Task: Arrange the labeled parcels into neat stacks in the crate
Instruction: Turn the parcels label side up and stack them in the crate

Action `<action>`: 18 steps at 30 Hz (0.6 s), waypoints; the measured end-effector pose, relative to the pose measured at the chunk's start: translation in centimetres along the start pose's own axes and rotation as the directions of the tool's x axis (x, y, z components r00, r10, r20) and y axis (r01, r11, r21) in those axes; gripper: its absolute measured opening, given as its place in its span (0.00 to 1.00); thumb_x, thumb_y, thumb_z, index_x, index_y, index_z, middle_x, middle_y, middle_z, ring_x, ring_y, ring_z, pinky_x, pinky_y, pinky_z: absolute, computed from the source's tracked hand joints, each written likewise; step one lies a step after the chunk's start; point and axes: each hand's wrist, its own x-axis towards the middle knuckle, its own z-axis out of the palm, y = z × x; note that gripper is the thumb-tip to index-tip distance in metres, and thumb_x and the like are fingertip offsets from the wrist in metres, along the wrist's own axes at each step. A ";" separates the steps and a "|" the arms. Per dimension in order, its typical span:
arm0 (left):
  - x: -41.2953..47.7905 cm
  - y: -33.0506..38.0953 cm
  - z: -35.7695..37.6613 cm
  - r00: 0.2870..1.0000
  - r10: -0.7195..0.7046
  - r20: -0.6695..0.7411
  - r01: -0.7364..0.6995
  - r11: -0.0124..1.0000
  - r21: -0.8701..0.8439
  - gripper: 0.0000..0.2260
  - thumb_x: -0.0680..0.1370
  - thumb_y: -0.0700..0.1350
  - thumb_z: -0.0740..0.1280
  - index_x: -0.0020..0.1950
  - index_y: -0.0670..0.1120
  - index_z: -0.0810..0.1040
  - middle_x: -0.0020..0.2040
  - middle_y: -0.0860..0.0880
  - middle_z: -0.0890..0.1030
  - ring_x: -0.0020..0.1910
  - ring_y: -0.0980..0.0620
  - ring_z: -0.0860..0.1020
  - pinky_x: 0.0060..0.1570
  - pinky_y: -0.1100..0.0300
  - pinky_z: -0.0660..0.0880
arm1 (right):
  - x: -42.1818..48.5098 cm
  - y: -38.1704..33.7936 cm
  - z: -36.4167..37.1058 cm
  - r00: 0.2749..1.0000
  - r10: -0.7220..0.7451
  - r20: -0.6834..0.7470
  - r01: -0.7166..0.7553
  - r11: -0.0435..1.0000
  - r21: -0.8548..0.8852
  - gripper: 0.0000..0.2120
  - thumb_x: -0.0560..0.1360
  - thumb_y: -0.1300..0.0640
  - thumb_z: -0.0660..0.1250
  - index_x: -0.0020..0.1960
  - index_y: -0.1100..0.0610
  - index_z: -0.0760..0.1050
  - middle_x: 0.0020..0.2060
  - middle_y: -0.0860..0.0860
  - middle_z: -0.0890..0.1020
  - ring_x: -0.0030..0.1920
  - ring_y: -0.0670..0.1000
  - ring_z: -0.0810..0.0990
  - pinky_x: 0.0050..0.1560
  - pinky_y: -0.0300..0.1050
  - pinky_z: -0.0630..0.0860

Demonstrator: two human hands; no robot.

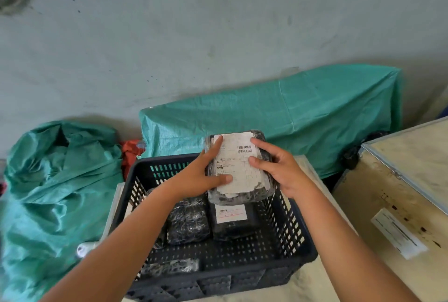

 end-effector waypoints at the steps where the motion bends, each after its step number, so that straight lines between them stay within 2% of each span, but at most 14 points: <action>1: 0.2 -0.5 0.1 1.000 -0.018 -0.013 0.017 0.999 -0.029 0.45 0.73 0.56 0.76 0.79 0.71 0.48 0.79 0.56 0.61 0.73 0.53 0.69 0.60 0.65 0.77 | 0.3 0.5 0.0 1.000 0.013 0.003 -0.013 1.000 -0.007 0.32 0.58 0.51 0.85 0.62 0.42 0.84 0.59 0.50 0.86 0.57 0.49 0.86 0.50 0.46 0.84; 2: 0.6 -1.0 0.2 0.999 -0.039 -0.025 0.037 0.998 -0.055 0.45 0.73 0.54 0.77 0.80 0.68 0.50 0.77 0.56 0.63 0.68 0.56 0.73 0.51 0.71 0.78 | 0.6 0.9 0.1 1.000 0.027 -0.003 -0.027 1.000 -0.012 0.31 0.59 0.51 0.84 0.61 0.41 0.84 0.60 0.50 0.86 0.56 0.49 0.86 0.50 0.45 0.84; 3: 1.0 -1.6 0.3 0.998 -0.058 -0.035 0.055 0.996 -0.070 0.45 0.73 0.52 0.78 0.81 0.65 0.53 0.77 0.55 0.64 0.65 0.56 0.74 0.47 0.73 0.77 | 1.0 1.5 0.2 0.999 0.037 -0.009 -0.037 0.998 -0.043 0.29 0.61 0.51 0.84 0.61 0.40 0.83 0.62 0.50 0.85 0.57 0.48 0.86 0.50 0.45 0.84; 5: 2.1 -3.1 0.8 0.990 -0.131 -0.053 0.125 0.987 -0.101 0.45 0.72 0.49 0.79 0.82 0.58 0.56 0.78 0.52 0.65 0.62 0.57 0.74 0.45 0.74 0.76 | 2.2 3.1 0.4 0.997 0.082 0.004 -0.080 0.985 -0.151 0.29 0.66 0.52 0.83 0.64 0.38 0.81 0.67 0.48 0.80 0.63 0.49 0.82 0.57 0.48 0.83; 7: 3.0 -4.9 1.5 0.978 -0.201 -0.061 0.193 0.975 -0.111 0.45 0.73 0.46 0.79 0.83 0.53 0.55 0.78 0.50 0.64 0.59 0.59 0.75 0.40 0.77 0.74 | 3.3 5.5 0.6 0.988 0.150 0.041 -0.135 0.959 -0.251 0.33 0.69 0.51 0.82 0.71 0.38 0.75 0.73 0.46 0.74 0.71 0.50 0.74 0.66 0.54 0.77; 10: 4.4 -7.7 2.8 0.964 -0.260 -0.051 0.257 0.965 -0.057 0.47 0.74 0.44 0.77 0.83 0.48 0.50 0.83 0.52 0.54 0.66 0.54 0.72 0.38 0.78 0.74 | 4.3 8.8 0.7 0.973 0.223 0.062 -0.193 0.931 -0.309 0.38 0.71 0.51 0.80 0.76 0.39 0.68 0.77 0.46 0.67 0.74 0.50 0.69 0.67 0.53 0.77; 12: 5.1 -9.5 3.8 0.960 -0.278 -0.043 0.276 0.960 -0.044 0.48 0.74 0.43 0.77 0.83 0.46 0.48 0.84 0.53 0.46 0.73 0.52 0.66 0.38 0.78 0.74 | 4.9 10.6 0.6 0.962 0.268 0.059 -0.234 0.913 -0.334 0.38 0.73 0.53 0.79 0.77 0.38 0.65 0.78 0.46 0.65 0.72 0.51 0.71 0.60 0.48 0.81; 14: 5.8 -11.0 5.0 0.956 -0.288 -0.052 0.284 0.957 -0.061 0.49 0.74 0.42 0.77 0.83 0.45 0.46 0.83 0.54 0.42 0.74 0.54 0.62 0.39 0.78 0.74 | 5.4 12.1 0.3 0.952 0.299 0.064 -0.256 0.894 -0.367 0.39 0.74 0.54 0.78 0.78 0.37 0.63 0.78 0.47 0.65 0.67 0.50 0.74 0.52 0.42 0.84; 15: 6.0 -11.6 5.5 0.958 -0.282 -0.061 0.279 0.959 -0.052 0.50 0.74 0.43 0.77 0.83 0.45 0.44 0.83 0.54 0.41 0.76 0.53 0.61 0.40 0.79 0.74 | 5.6 12.7 0.1 0.950 0.303 0.069 -0.254 0.885 -0.391 0.40 0.74 0.54 0.78 0.78 0.36 0.61 0.78 0.48 0.66 0.66 0.50 0.75 0.51 0.42 0.84; 16: 6.3 -12.2 6.0 0.959 -0.274 -0.068 0.273 0.962 -0.019 0.51 0.75 0.44 0.77 0.83 0.47 0.42 0.83 0.54 0.39 0.78 0.51 0.57 0.41 0.80 0.73 | 5.8 13.3 0.1 0.949 0.307 0.074 -0.248 0.871 -0.424 0.42 0.74 0.53 0.78 0.79 0.34 0.59 0.77 0.49 0.66 0.66 0.51 0.75 0.52 0.44 0.84; 18: 6.8 -13.3 6.9 0.969 -0.240 -0.066 0.244 0.967 0.067 0.52 0.76 0.46 0.75 0.82 0.49 0.35 0.82 0.53 0.34 0.81 0.46 0.49 0.45 0.79 0.73 | 6.1 14.5 0.0 0.950 0.307 0.062 -0.231 0.820 -0.523 0.46 0.72 0.49 0.79 0.78 0.30 0.55 0.78 0.51 0.63 0.73 0.56 0.70 0.62 0.57 0.80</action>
